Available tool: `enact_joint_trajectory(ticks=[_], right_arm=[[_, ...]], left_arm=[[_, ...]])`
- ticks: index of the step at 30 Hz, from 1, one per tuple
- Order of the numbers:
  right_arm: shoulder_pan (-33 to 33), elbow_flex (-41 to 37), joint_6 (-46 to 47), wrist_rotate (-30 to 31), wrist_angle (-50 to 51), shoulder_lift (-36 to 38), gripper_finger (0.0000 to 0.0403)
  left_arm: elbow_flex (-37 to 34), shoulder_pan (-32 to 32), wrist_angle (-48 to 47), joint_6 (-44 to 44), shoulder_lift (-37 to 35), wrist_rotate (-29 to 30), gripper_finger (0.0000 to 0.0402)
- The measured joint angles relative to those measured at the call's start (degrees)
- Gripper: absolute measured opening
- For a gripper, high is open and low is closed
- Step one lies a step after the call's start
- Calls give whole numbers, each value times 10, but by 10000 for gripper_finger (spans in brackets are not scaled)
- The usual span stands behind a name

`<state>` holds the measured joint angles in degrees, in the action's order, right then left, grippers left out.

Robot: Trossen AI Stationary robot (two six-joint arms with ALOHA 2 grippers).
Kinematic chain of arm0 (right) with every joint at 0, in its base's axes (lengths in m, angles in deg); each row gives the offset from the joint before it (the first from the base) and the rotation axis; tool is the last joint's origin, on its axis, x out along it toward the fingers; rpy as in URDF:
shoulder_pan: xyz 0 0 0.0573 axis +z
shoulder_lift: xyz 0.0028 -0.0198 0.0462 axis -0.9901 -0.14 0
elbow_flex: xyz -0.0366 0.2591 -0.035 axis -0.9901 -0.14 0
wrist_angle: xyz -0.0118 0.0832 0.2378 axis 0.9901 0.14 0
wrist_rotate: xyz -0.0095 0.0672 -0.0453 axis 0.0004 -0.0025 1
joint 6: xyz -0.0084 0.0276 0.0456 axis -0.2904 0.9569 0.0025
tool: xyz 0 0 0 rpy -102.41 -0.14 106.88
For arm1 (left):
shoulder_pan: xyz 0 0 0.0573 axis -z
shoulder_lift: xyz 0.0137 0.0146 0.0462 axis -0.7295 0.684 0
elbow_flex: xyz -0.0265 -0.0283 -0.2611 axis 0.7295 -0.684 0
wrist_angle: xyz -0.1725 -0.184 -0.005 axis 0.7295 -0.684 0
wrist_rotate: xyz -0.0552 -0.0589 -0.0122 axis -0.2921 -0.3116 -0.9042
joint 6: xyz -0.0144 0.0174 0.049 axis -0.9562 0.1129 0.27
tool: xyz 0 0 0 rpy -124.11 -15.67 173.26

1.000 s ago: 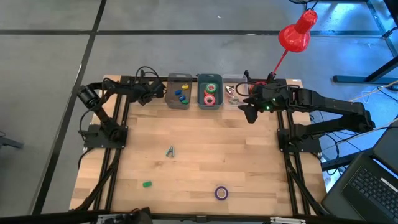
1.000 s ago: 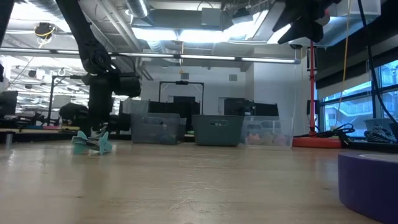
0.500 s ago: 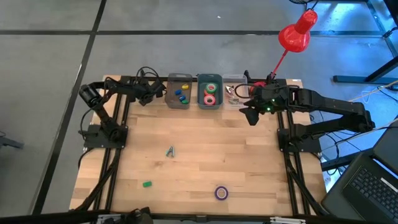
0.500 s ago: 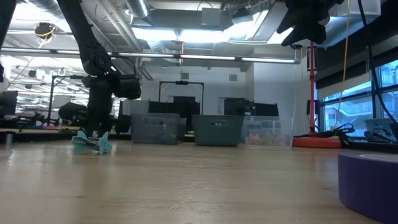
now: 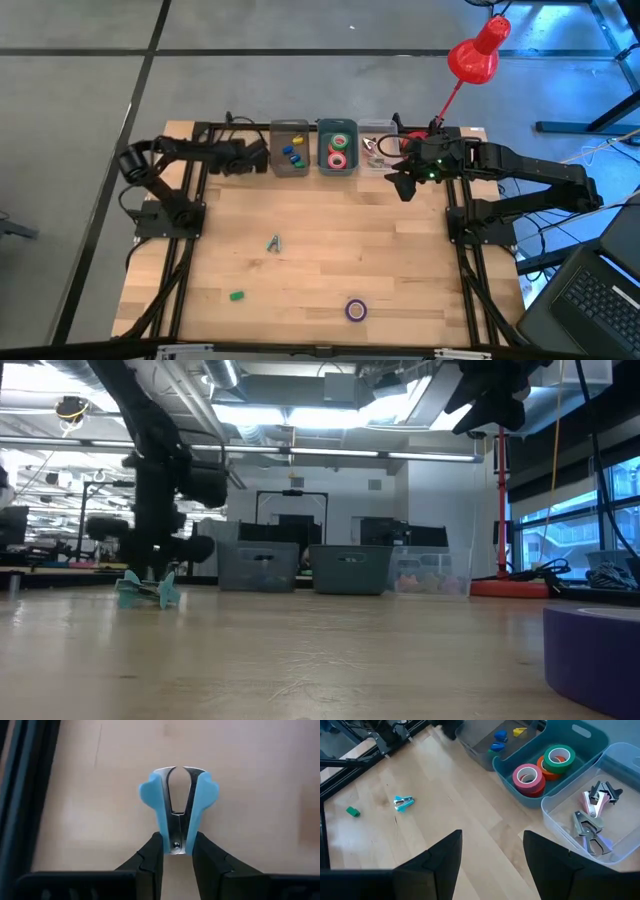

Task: Pick and place Stapler, Stapler remover, tape
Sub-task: Put the blue staple remover into the transparent bin

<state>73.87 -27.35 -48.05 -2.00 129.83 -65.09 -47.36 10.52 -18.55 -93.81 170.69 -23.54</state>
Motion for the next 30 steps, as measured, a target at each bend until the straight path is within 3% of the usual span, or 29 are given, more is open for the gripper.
enact_joint_trajectory(ticks=[5,13,17,22,25,30], right_arm=[[0,0,0,12,0,0,213],[0,0,0,17,-2,0,213],[0,0,0,30,-6,0,213],[0,0,-6,33,-15,0,213],[0,0,-6,33,-13,0,213],[0,0,0,32,-13,0,213]], left_arm=[[-2,70,-117,-25,-36,-58,71],[-2,231,-172,-37,-86,-196,71],[-2,313,-132,-11,-94,-240,71],[-2,381,-28,95,-89,-287,71],[-2,388,27,149,-78,-289,71],[-2,348,126,247,-52,-306,71]])
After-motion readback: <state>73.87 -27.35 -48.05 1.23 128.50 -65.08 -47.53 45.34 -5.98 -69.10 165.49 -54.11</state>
